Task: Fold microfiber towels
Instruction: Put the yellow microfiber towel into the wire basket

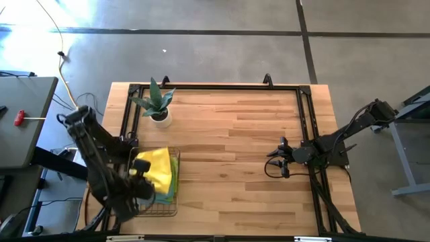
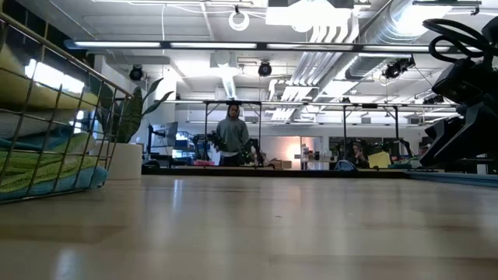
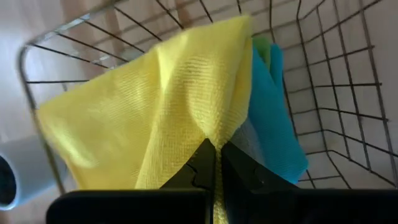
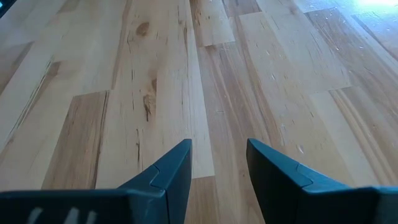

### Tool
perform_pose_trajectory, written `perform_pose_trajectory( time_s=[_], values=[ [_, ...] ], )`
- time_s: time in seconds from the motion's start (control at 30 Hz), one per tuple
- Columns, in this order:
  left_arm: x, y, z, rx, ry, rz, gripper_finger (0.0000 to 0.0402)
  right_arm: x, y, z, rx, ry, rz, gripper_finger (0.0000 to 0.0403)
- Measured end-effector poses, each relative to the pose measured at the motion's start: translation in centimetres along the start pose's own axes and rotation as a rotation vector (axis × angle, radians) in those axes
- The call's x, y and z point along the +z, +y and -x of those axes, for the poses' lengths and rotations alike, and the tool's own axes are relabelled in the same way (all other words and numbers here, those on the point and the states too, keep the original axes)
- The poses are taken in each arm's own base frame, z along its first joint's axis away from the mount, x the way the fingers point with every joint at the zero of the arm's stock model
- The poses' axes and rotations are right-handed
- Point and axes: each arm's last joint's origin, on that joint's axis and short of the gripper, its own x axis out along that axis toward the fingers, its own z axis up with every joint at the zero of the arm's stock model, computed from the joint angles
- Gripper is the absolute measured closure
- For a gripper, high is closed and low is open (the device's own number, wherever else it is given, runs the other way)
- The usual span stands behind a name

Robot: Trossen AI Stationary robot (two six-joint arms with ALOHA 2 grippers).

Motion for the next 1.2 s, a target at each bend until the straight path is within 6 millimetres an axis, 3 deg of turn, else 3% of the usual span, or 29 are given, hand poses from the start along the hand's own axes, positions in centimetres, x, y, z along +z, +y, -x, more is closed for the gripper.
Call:
perform_pose_trajectory(
  time_s=[0.23, 0.37, 0.6, 0.73, 0.9, 1.2],
  values=[
    [0.5, -3.4, -3.0, 0.034, 0.128, -0.037, 0.0396, 0.0, 0.0, 0.0, 0.0, 0.0, 0.0, 0.0256],
    [1.0, -4.3, -3.4, -0.001, 0.156, -0.021, 0.0381, 0.0, 0.0, 0.0, 0.0, 0.0, -0.001, 0.0256],
    [1.6, -4.2, -3.2, -0.002, 0.135, 0.265, 0.0326, 0.0, 0.0, 0.0, 0.0, 0.0, 0.0, 0.0256],
    [2.3, -3.7, -2.3, -0.021, 0.1, 0.355, 0.0272, 0.0, 0.0, 0.0, 0.0, 0.0, 0.0, 0.0256],
    [3.9, -3.0, 0.3, -0.067, 0.015, 0.305, 0.0212, 0.0, 0.0, 0.0, 0.0, 0.0, 0.0, 0.0256],
    [4.6, -0.1, 2.8, 0.34, -0.306, 0.105, 0.0198, 0.0, 0.0, 0.0, 0.0, 0.0, 0.0, 0.0256]
  ],
)
